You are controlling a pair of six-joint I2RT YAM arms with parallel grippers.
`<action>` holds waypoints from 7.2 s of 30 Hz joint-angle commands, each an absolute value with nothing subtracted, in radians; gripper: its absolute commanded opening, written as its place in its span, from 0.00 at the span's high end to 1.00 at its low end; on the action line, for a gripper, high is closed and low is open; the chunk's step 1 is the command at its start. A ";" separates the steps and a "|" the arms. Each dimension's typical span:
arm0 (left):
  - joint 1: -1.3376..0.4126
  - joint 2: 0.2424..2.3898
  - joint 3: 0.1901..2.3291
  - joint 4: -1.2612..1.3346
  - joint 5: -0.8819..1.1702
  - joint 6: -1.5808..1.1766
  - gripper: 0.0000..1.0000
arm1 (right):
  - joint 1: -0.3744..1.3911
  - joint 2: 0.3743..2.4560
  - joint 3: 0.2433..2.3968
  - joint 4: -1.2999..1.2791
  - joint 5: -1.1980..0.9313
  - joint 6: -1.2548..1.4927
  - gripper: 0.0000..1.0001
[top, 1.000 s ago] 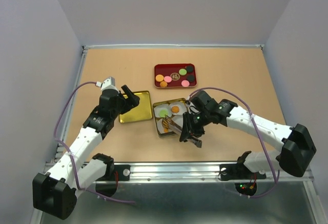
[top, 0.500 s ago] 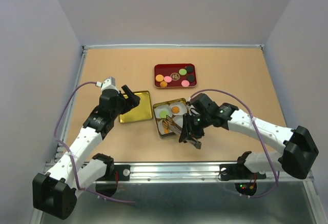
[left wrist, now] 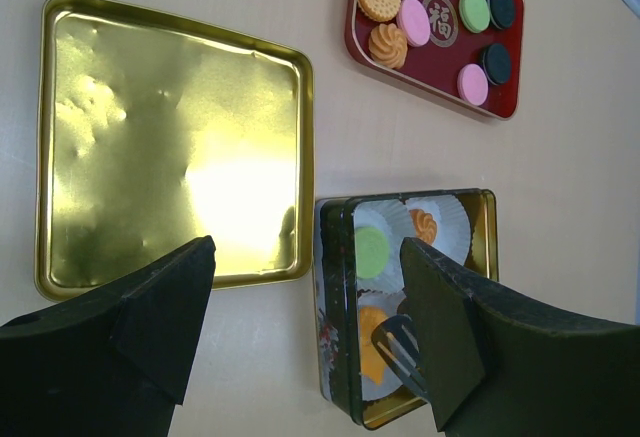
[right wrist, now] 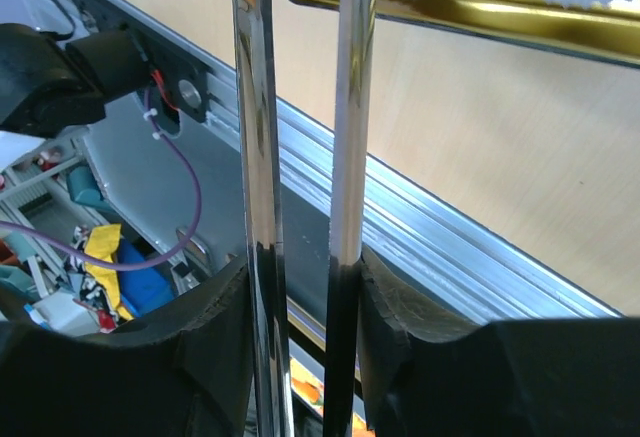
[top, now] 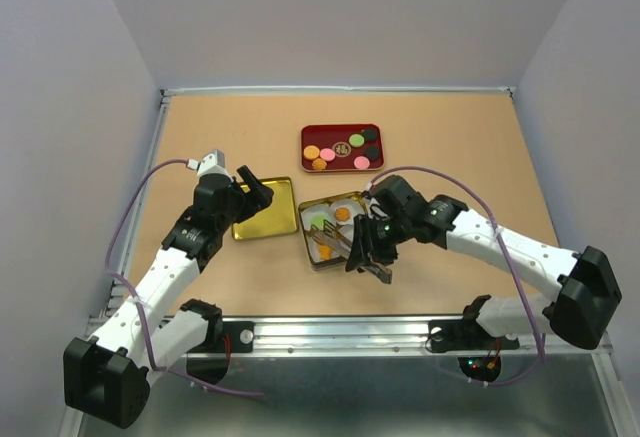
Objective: Pack the cookies
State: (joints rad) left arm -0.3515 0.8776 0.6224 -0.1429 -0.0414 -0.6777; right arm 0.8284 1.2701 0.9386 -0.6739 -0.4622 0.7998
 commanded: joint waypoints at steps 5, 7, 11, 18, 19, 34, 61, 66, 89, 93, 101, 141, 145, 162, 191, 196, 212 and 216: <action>-0.351 0.868 0.635 -0.112 -0.038 -0.672 0.14 | 0.839 1.284 1.055 -0.716 -0.422 0.753 0.55; -0.351 0.868 0.635 -0.112 -0.038 -0.670 0.14 | 0.839 1.284 1.087 -0.735 -0.402 0.749 0.55; -0.351 0.867 0.632 -0.109 -0.040 -0.669 0.14 | 0.838 1.316 1.187 -0.778 -0.354 0.715 0.54; -0.351 0.864 0.629 -0.107 -0.037 -0.667 0.14 | 0.767 1.466 1.393 -0.845 -0.281 0.620 0.55; -0.351 0.862 0.632 -0.112 -0.037 -0.666 0.14 | 0.747 1.486 1.411 -0.847 -0.285 0.603 0.56; -0.351 0.851 0.614 -0.115 -0.067 -0.623 0.14 | 0.644 1.914 1.804 -0.956 -0.152 0.486 0.56; -0.347 0.870 0.554 -0.052 -0.044 -0.603 0.14 | 0.603 2.033 1.825 -0.953 -0.264 0.558 0.57; -0.345 0.867 0.542 -0.045 -0.038 -0.603 0.14 | 0.604 2.036 1.804 -0.954 -0.255 0.564 0.56; -0.339 0.879 0.528 -0.015 -0.023 -0.601 0.14 | 0.604 2.088 1.922 -0.957 -0.360 0.617 0.49; -0.339 0.871 0.526 -0.014 -0.021 -0.603 0.14 | 0.604 2.109 1.942 -0.972 -0.364 0.623 0.49; -0.336 0.841 0.520 -0.028 -0.026 -0.603 0.14 | 0.604 2.152 1.966 -1.063 -0.301 0.603 0.49; -0.328 0.819 0.472 0.017 -0.005 -0.618 0.14 | 0.601 2.303 2.217 -1.258 -0.282 0.563 0.75; -0.328 0.821 0.476 0.012 -0.005 -0.618 0.14 | 0.594 2.287 2.240 -1.266 -0.281 0.563 0.76; -0.328 0.842 0.479 0.011 -0.005 -0.615 0.14 | 0.448 2.197 2.318 -1.284 -0.244 0.515 0.72; -0.328 0.865 0.471 0.018 0.020 -0.615 0.14 | 0.114 2.166 2.168 -1.137 -0.480 0.554 0.57; -0.328 0.873 0.468 0.026 0.020 -0.615 0.14 | 0.109 2.157 2.120 -1.134 -0.479 0.543 0.57; -0.328 0.865 0.466 0.025 0.023 -0.617 0.14 | 0.110 2.160 2.039 -1.115 -0.411 0.520 0.54; -0.327 0.865 0.466 0.021 0.025 -0.618 0.14 | 0.109 2.171 2.026 -1.109 -0.413 0.522 0.54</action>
